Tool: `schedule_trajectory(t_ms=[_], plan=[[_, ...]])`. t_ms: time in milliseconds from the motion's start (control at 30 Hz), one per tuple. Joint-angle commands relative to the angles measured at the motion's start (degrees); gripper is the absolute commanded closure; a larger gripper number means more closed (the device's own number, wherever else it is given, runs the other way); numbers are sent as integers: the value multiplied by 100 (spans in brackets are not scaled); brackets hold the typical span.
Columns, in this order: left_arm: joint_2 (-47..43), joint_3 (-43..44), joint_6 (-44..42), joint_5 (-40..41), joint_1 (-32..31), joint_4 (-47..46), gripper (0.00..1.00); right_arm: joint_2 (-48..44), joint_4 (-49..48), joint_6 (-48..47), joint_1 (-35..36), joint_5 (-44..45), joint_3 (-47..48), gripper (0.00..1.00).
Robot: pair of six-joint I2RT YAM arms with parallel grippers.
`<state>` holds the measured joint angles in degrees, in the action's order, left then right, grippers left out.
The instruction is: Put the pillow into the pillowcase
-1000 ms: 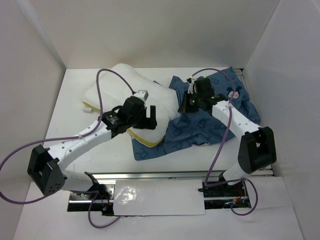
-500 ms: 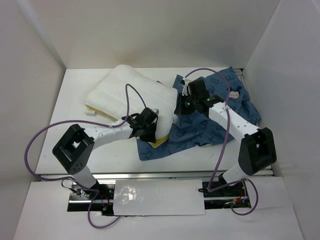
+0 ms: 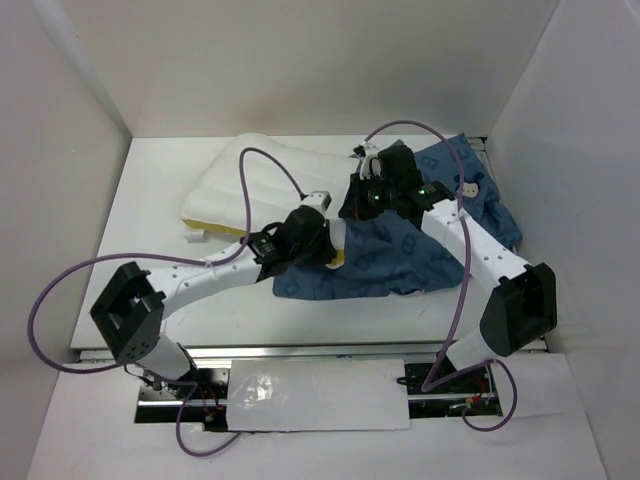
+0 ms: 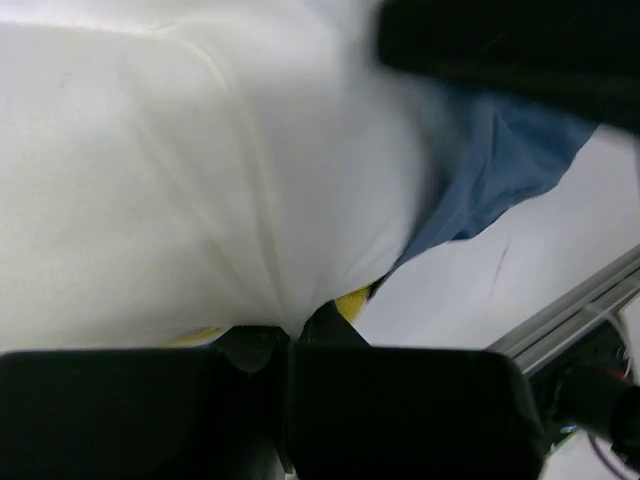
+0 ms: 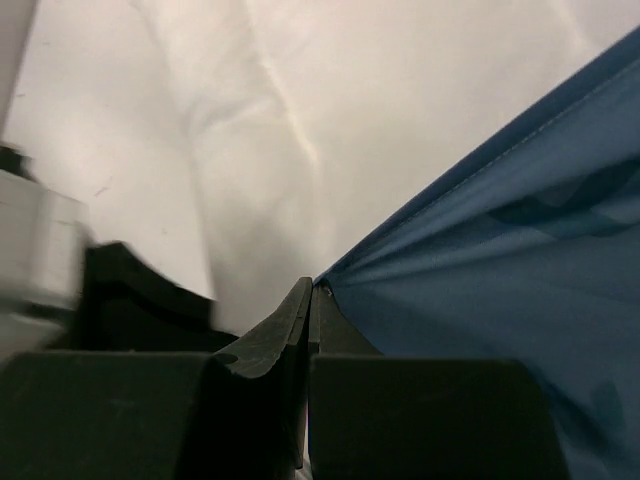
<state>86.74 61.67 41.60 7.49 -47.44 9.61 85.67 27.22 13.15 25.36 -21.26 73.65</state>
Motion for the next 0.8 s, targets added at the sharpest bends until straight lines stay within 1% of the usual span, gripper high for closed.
schedule_trajectory(t_ms=[0, 33, 67, 167, 200, 233, 267, 333, 367, 400, 467, 533, 600, 633, 667, 700, 733, 767], plan=[[578, 626, 277, 858, -282, -1672, 100, -314, 407, 39, 171, -1360, 370, 100], [764, 784, 330, 860, -283, -1838, 100, -253, 346, 100, 171, -1590, 370, 100], [922, 837, 331, 799, -283, -2231, 100, -252, 293, 100, 171, -1775, 422, 100], [1406, 1022, 568, 666, -388, -2699, 100, -121, 231, 179, 223, -2250, 475, 100], [1485, 1023, 646, 806, -389, -2840, 100, -60, 231, 249, 223, -2347, 545, 100], [1486, 1118, 769, 1164, -450, -2841, 100, -59, 300, 250, 171, -2496, 545, 100], [1538, 1119, 770, 1298, -450, -2841, 100, -59, 301, 250, 171, -2497, 615, 100], [1347, 1119, 709, 1683, -398, -2772, 100, -172, 555, 250, 91, -2244, 686, 100], [1224, 902, 639, 1869, -398, -2771, 100, -373, 556, 250, 22, -1886, 686, 100], [953, 769, 525, 2062, -398, -2858, 100, -480, 556, 250, -57, -1743, 625, 100], [714, 558, 463, 2597, -398, -3025, 100, -682, 556, 250, -136, -1506, 537, 100], [547, 355, 410, 2662, -327, -3166, 100, -744, 678, 250, -207, -1452, 379, 100], [546, 355, 340, 2443, -170, -3412, 100, -797, 618, 363, -268, -1565, 239, 100], [746, 285, 209, 2198, -117, -3674, 100, -858, 548, 364, -269, -1679, 73, 100], [887, 154, -53, 1970, -116, -4077, 100, -859, 469, 486, -330, -1932, -7, 100], [1028, 92, -152, 1689, -116, -4899, 100, -911, 303, 487, -330, -2048, -78, 100], [1160, 30, -257, 1347, -116, -5333, 100, -912, 240, 487, -330, -2162, -157, 100], [1439, -40, -458, 795, -116, -5860, 100, -912, 187, 548, -383, -2329, -158, 100]])
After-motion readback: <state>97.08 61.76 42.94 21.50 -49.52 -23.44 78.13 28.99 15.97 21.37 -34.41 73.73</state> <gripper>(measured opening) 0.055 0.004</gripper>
